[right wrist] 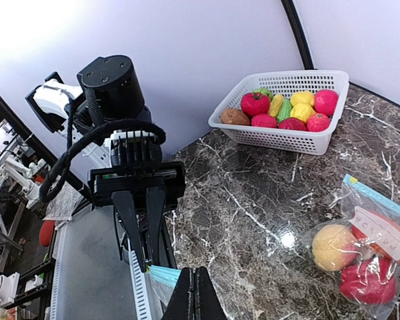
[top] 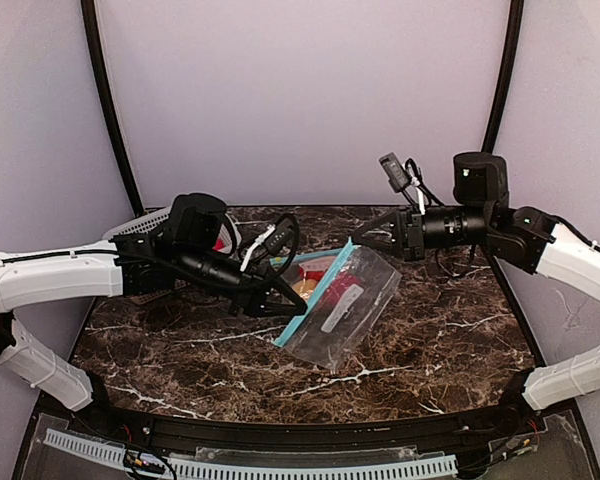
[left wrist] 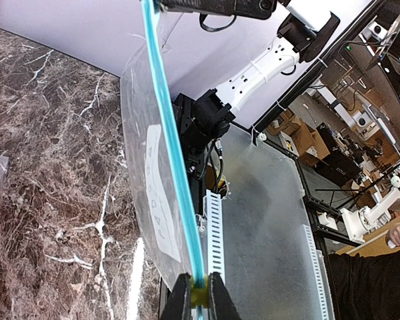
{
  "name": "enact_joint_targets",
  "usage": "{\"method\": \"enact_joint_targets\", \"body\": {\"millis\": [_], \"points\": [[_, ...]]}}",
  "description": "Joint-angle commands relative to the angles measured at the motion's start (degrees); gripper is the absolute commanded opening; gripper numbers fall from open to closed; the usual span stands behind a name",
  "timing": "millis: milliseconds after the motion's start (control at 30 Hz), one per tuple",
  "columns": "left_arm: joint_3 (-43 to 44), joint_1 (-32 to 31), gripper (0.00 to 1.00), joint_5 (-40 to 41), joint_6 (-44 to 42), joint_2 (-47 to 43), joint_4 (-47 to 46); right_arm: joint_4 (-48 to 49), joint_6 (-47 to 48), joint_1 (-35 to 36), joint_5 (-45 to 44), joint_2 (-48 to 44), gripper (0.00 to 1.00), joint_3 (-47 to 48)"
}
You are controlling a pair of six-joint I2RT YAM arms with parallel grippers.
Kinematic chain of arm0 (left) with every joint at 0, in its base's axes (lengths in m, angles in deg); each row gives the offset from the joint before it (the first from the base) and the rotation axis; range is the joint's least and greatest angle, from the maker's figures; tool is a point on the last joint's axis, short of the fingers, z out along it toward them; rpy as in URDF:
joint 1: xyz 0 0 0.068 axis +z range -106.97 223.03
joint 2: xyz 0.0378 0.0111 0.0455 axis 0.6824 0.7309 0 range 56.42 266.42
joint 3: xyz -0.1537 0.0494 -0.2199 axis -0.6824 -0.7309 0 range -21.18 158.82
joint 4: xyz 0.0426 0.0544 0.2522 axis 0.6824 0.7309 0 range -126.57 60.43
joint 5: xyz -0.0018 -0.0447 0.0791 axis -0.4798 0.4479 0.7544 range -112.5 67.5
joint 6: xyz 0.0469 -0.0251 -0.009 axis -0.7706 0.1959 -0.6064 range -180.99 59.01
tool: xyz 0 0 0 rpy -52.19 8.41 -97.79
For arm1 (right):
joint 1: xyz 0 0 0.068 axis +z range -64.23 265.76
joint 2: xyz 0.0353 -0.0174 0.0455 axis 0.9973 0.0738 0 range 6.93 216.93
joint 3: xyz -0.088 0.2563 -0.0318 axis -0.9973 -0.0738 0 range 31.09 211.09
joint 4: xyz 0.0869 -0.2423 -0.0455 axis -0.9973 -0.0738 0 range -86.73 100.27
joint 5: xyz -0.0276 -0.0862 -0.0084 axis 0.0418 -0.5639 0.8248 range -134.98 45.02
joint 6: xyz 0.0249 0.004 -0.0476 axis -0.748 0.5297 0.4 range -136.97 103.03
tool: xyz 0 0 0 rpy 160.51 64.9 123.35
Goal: Place the food in the zip-top bag and seal the zipper
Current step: Unzip the zipper of the food storage bag.
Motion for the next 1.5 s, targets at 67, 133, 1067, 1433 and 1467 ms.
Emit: {"method": "enact_joint_targets", "body": {"millis": [67,133,1067,1433,1467], "points": [[-2.0,0.1,0.01,-0.8,-1.8,-1.9,6.2,1.9,1.1,-3.5,-3.5,-2.4,0.00,-0.7],[-2.2,0.1,0.01,-0.6,-2.0,-2.0,6.8,1.9,1.2,-4.3,-3.5,-2.6,0.00,-0.8],[-3.7,1.3,0.01,17.1,-4.0,-2.6,10.1,2.6,-0.5,-7.6,-4.9,1.0,0.39,-2.6],[-1.4,-3.1,0.01,46.1,-6.0,-3.2,12.2,-0.1,-23.0,-0.3,-26.3,6.5,0.69,-4.1],[-0.9,-3.9,0.01,48.5,-6.0,-2.5,12.6,0.6,-24.1,0.8,-26.9,7.4,0.68,-4.0]]}}
